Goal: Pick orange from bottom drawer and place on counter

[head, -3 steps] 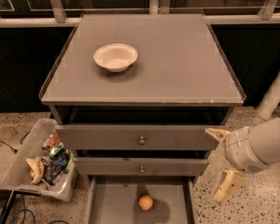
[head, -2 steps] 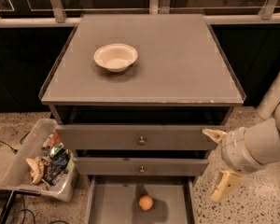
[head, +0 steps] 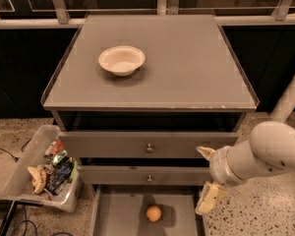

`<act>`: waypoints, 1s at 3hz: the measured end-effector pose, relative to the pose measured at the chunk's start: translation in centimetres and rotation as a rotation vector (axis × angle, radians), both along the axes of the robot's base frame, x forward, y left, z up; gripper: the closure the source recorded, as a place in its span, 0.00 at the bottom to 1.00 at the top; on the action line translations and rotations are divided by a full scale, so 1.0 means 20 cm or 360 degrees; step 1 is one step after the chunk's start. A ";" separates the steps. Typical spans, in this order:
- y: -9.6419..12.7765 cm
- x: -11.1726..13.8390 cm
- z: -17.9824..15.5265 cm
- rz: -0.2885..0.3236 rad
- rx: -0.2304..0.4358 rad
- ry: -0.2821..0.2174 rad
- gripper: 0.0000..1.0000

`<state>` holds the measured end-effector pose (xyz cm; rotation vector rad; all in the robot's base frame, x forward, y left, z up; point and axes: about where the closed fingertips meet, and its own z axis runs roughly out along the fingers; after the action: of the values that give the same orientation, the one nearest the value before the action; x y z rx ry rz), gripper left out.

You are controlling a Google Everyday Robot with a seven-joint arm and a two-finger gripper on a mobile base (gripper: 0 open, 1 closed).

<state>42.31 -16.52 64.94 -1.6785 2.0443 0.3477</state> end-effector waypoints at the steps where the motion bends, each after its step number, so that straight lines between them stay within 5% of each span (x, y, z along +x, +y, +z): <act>1: 0.02 0.04 -0.27 -0.0042 0.0044 -0.0007 0.00; 3: 0.06 0.06 -0.80 -0.0161 0.0144 -0.0001 0.00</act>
Offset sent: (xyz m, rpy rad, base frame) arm 0.0072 0.0063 -0.1726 0.0811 -0.0384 -0.1263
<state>43.47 -15.29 48.98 -1.5158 2.0724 0.3993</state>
